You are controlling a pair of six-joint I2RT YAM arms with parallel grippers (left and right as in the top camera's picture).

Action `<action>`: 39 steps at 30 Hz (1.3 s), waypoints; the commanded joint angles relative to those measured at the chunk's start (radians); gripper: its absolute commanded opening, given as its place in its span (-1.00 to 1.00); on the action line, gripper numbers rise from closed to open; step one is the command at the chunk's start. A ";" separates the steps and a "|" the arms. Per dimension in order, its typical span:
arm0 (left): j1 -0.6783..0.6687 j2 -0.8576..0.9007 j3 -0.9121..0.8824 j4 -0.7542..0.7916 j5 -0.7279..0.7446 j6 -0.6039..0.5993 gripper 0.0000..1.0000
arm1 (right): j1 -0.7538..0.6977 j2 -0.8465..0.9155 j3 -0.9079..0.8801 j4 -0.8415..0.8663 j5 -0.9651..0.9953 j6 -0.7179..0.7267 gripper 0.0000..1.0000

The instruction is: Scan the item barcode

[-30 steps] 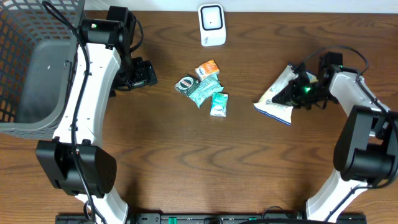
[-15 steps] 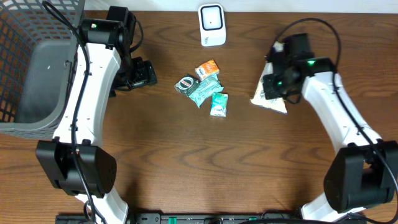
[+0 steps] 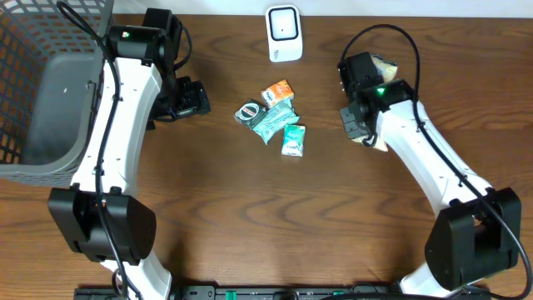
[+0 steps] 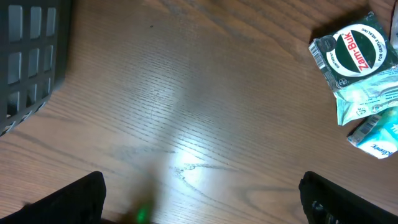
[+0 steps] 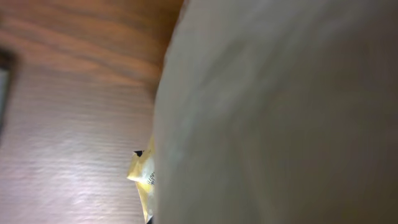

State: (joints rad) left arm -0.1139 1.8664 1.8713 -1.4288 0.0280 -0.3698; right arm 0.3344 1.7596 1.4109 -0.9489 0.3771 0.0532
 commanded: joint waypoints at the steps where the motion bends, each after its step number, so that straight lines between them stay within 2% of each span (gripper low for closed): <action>1: 0.000 -0.017 -0.002 -0.002 0.002 -0.006 0.95 | 0.019 -0.009 0.032 -0.010 0.195 0.030 -0.97; 9: 0.000 -0.017 -0.002 -0.002 0.002 -0.006 0.95 | 0.020 -0.008 0.031 -0.013 0.212 0.066 -0.97; 16: 0.000 -0.017 -0.002 -0.002 0.002 -0.006 0.96 | 0.011 0.010 -0.015 0.026 0.471 0.092 -0.97; 27: 0.000 -0.017 -0.002 -0.002 0.002 -0.006 0.96 | 0.019 0.211 -0.021 -0.069 0.477 0.137 -0.98; 32: 0.000 -0.017 -0.002 -0.002 0.002 -0.006 0.95 | 0.041 0.257 -0.021 -0.109 0.433 0.156 -0.74; 36: 0.000 -0.017 -0.002 -0.002 0.002 -0.006 0.95 | 0.063 0.262 -0.021 -0.110 0.319 0.155 -0.53; 39: 0.000 -0.017 -0.002 -0.002 0.002 -0.006 0.96 | 0.081 0.262 -0.021 -0.111 0.266 0.155 -0.51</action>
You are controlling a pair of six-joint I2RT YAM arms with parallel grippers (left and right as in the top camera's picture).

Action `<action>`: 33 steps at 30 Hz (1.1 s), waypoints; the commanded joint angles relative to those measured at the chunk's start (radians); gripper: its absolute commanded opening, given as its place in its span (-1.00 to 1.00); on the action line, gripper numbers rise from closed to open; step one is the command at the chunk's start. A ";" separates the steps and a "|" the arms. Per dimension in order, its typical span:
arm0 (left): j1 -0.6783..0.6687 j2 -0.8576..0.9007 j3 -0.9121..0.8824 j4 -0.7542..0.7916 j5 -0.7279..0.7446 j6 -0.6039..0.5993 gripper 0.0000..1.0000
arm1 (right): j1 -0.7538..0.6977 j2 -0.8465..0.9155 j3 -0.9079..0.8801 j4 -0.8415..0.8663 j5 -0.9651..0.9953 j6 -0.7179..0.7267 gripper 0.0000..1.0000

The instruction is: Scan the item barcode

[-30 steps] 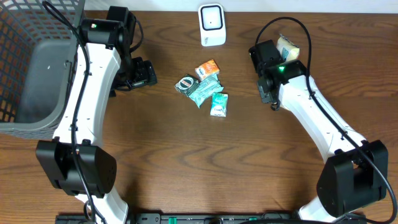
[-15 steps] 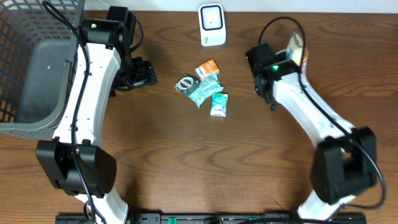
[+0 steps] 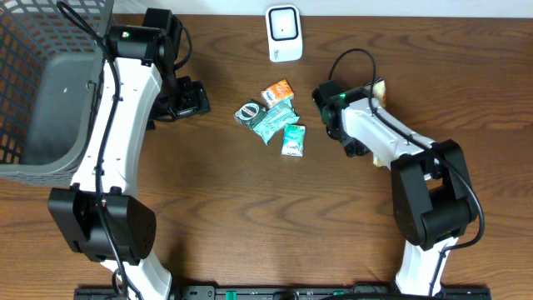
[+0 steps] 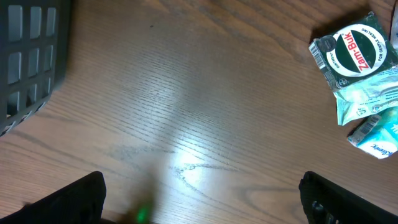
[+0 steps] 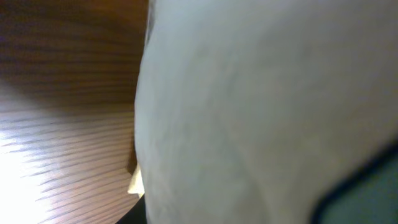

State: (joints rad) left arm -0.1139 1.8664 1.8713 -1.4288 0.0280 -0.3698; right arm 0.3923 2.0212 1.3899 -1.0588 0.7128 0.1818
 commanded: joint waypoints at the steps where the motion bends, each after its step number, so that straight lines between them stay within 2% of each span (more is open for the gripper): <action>1: 0.000 -0.017 -0.002 -0.002 0.002 -0.006 0.95 | 0.030 0.000 0.000 -0.002 -0.078 0.024 -0.49; 3: 0.000 -0.017 -0.002 -0.002 0.002 -0.006 0.96 | 0.049 0.000 0.000 -0.008 -0.079 -0.001 -0.43; 4: 0.000 -0.017 -0.002 -0.002 0.002 -0.006 0.95 | 0.056 0.000 0.000 -0.012 -0.079 -0.017 -0.32; 5: 0.000 -0.017 -0.002 -0.002 0.002 -0.006 0.95 | 0.063 0.000 0.000 -0.016 -0.076 -0.024 -0.10; 7: 0.000 -0.017 -0.002 -0.002 0.002 -0.006 0.95 | 0.073 0.000 0.000 -0.032 -0.061 -0.027 0.00; 11: 0.000 -0.017 -0.002 -0.002 0.002 -0.006 0.96 | 0.081 0.000 0.000 -0.040 -0.069 -0.026 -0.06; 15: 0.000 -0.017 -0.002 -0.002 0.002 -0.006 0.96 | 0.100 0.000 0.000 -0.053 -0.072 -0.022 -0.30; 20: 0.000 -0.017 -0.002 -0.002 0.002 -0.006 0.96 | 0.130 0.001 0.000 -0.116 -0.033 0.042 -0.30; 24: 0.000 -0.017 -0.002 -0.002 0.002 -0.006 0.95 | 0.139 0.001 0.000 -0.249 0.102 0.223 -0.26; 26: 0.000 -0.017 -0.002 -0.002 0.002 -0.006 0.96 | 0.134 0.001 0.000 -0.265 0.123 0.255 -0.25; 30: 0.000 -0.017 -0.002 -0.002 0.002 -0.006 0.96 | 0.130 0.002 0.000 -0.229 0.083 0.266 -0.25; 33: 0.000 -0.017 -0.002 -0.002 0.002 -0.006 0.96 | 0.143 0.002 0.000 -0.155 -0.080 0.187 -0.30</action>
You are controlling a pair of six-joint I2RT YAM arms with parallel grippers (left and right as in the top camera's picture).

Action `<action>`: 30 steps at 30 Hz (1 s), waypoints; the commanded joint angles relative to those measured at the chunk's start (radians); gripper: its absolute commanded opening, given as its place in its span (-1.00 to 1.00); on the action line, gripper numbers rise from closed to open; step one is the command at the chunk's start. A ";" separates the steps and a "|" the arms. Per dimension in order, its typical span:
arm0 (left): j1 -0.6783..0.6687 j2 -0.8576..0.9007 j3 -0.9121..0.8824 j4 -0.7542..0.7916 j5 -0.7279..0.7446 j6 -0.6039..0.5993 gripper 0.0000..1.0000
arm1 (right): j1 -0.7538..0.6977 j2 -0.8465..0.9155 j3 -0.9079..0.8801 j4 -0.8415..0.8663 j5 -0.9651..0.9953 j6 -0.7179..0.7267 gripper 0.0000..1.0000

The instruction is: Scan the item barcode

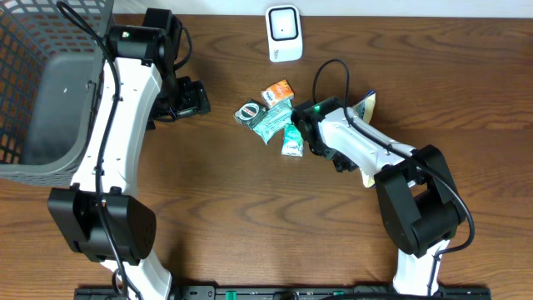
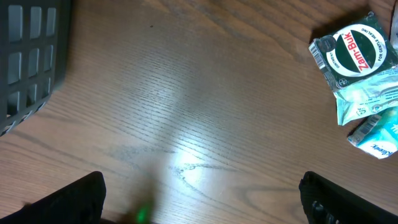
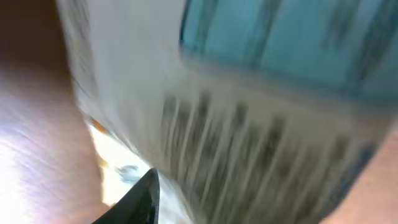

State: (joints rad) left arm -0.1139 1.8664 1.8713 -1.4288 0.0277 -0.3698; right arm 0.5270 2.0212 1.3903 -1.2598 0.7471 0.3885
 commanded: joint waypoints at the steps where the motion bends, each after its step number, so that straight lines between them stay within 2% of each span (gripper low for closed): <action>1: 0.000 -0.017 -0.002 -0.002 0.002 -0.006 0.95 | 0.015 0.002 0.000 0.064 -0.161 -0.058 -0.34; 4: 0.000 -0.017 -0.002 -0.002 0.002 -0.006 0.95 | 0.048 0.002 0.003 0.078 -0.204 -0.071 -0.42; 10: 0.000 -0.017 -0.002 -0.002 0.002 -0.006 0.95 | 0.134 0.002 0.038 0.002 -0.209 -0.071 -0.25; 13: 0.000 -0.017 -0.002 -0.002 0.002 -0.006 0.96 | 0.187 0.002 0.077 -0.027 -0.341 -0.076 -0.19; 17: 0.000 -0.017 -0.002 -0.002 0.002 -0.006 0.95 | 0.206 0.002 0.127 -0.024 -0.452 -0.075 -0.24; 19: 0.000 -0.017 -0.002 -0.002 0.002 -0.006 0.95 | 0.187 0.002 0.199 -0.044 -0.497 -0.076 -0.35; 21: 0.000 -0.017 -0.002 -0.002 0.002 -0.006 0.95 | 0.162 0.000 0.265 -0.071 -0.499 -0.077 -0.33; 22: 0.000 -0.017 -0.002 -0.002 0.002 -0.006 0.96 | 0.148 0.000 0.296 -0.081 -0.498 -0.090 -0.23; 23: 0.000 -0.017 -0.002 -0.002 0.002 -0.006 0.95 | 0.129 0.000 0.328 -0.085 -0.499 -0.110 -0.02; 24: 0.000 -0.017 -0.002 -0.002 0.002 -0.006 0.95 | 0.106 0.000 0.355 -0.084 -0.499 -0.130 0.41; 25: 0.000 -0.017 -0.002 -0.002 0.002 -0.006 0.96 | 0.084 0.000 0.373 -0.081 -0.499 -0.143 0.54; 30: 0.000 -0.017 -0.002 -0.002 0.002 -0.006 0.95 | -0.067 0.002 0.392 -0.065 -0.539 -0.163 0.85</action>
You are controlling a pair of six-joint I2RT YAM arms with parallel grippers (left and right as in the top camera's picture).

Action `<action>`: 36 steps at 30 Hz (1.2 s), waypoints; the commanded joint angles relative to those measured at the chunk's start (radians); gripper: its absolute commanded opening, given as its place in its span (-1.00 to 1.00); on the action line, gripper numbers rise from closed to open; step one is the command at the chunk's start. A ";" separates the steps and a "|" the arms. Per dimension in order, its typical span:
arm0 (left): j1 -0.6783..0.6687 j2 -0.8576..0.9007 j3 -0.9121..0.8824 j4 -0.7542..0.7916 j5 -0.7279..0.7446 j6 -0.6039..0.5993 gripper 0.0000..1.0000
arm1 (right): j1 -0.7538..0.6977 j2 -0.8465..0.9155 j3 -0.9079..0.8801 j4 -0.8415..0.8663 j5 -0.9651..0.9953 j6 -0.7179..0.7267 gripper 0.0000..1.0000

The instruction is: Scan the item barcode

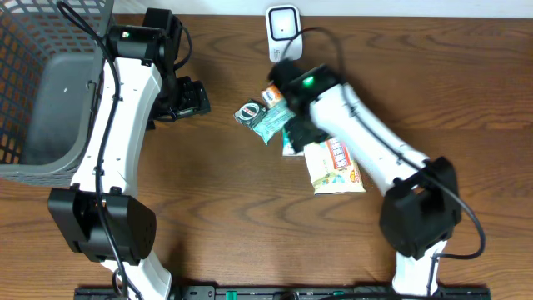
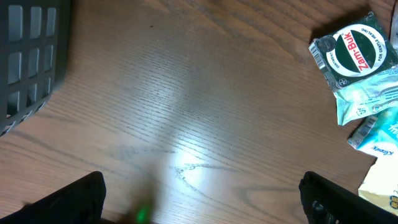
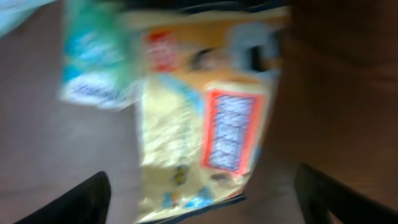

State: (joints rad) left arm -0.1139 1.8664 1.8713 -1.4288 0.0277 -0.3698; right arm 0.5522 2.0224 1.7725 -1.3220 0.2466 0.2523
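A cream snack bag with a red-framed label lies flat on the table just right of the pile; the right wrist view shows the snack bag blurred. My right gripper hovers over its upper end, open, nothing between the fingers. The white scanner stands at the back centre. My left gripper is open over bare wood left of the pile.
The pile holds a Zam-Buk packet, an orange packet and two teal packets. A grey wire basket takes up the far left. The Zam-Buk packet is at the top right of the left wrist view.
The snack bag was up against the right wrist camera, barcode showing, held by the right gripper. Now it lies flat on the table, let go, with the gripper open above it. Left arm unmoved.
My right gripper held the snack bag at the right of the table. It then stood nearer the pile with the bag, and later right beside the teal packets. Now the bag lies released beside the pile. The left arm stayed still throughout.
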 commanded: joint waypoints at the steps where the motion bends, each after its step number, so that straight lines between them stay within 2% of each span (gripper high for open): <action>1: 0.000 -0.017 -0.002 -0.002 0.002 -0.006 0.95 | -0.122 0.005 0.006 0.000 -0.077 -0.035 0.85; 8: 0.000 -0.017 -0.002 -0.002 0.002 -0.006 0.95 | -0.282 0.021 -0.109 0.087 -0.385 -0.183 0.75; 16: 0.000 -0.017 -0.002 -0.002 0.002 -0.006 0.95 | -0.282 0.021 -0.334 0.258 -0.447 -0.182 0.60; 17: 0.000 -0.017 -0.002 -0.002 0.002 -0.006 0.96 | -0.277 0.021 -0.353 0.270 -0.449 -0.182 0.53; 18: 0.000 -0.017 -0.002 -0.002 0.002 -0.006 0.95 | -0.272 0.021 -0.371 0.279 -0.449 -0.180 0.40; 19: 0.000 -0.017 -0.002 -0.002 0.002 -0.006 0.95 | -0.269 0.021 -0.380 0.278 -0.452 -0.179 0.18; 20: 0.000 -0.017 -0.002 -0.002 0.002 -0.006 0.96 | -0.265 0.021 -0.386 0.271 -0.470 -0.179 -0.15; 22: 0.000 -0.017 -0.002 -0.002 0.002 -0.006 0.95 | -0.263 0.021 -0.385 0.251 -0.531 -0.179 -0.60; 24: 0.000 -0.017 -0.002 -0.002 0.002 -0.006 0.95 | -0.264 0.019 -0.381 0.226 -0.634 -0.179 -0.93; 29: 0.000 -0.017 -0.002 -0.002 0.002 -0.006 0.95 | -0.298 0.019 -0.366 0.126 -0.948 -0.185 -0.97; 33: 0.000 -0.017 -0.002 -0.002 0.002 -0.006 0.95 | -0.345 0.018 -0.357 -0.023 -1.286 -0.278 -0.97; 36: 0.000 -0.017 -0.002 -0.002 0.002 -0.006 0.95 | -0.375 0.018 -0.357 -0.149 -1.453 -0.305 -0.97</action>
State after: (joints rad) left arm -0.1139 1.8664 1.8713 -1.4288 0.0280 -0.3698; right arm 0.2092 2.0384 1.3994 -1.4170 -0.8665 0.0147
